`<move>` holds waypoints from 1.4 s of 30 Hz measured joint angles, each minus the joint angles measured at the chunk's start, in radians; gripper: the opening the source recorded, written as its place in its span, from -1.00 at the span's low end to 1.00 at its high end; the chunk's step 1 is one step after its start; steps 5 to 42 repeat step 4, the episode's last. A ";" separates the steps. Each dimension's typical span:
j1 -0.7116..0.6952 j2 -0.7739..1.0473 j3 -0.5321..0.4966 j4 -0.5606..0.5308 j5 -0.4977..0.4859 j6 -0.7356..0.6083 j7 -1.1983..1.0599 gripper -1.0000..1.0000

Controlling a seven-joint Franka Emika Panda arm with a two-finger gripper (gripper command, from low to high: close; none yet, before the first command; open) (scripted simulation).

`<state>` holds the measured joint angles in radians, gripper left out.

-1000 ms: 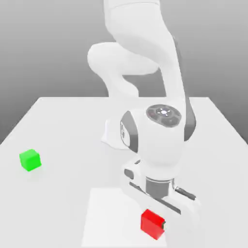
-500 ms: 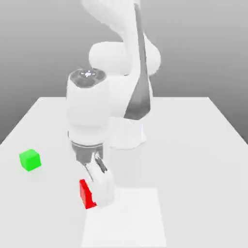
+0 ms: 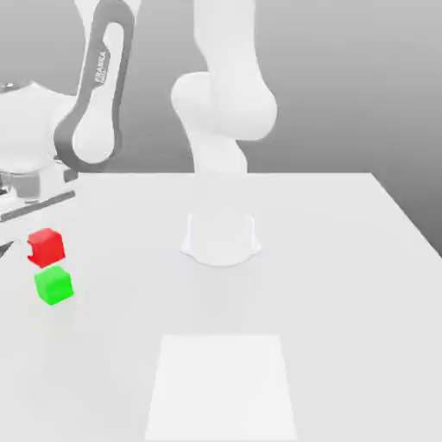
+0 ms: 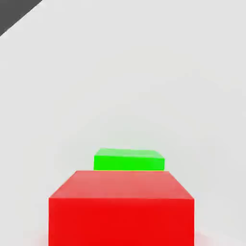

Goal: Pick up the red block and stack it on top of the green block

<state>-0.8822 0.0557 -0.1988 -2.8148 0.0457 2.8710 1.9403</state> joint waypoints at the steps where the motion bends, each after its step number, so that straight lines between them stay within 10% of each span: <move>1: -0.004 0.023 0.007 0.001 0.018 0.021 -0.012 1.00; 42: -0.004 0.023 0.007 0.001 0.018 0.021 -0.012 1.00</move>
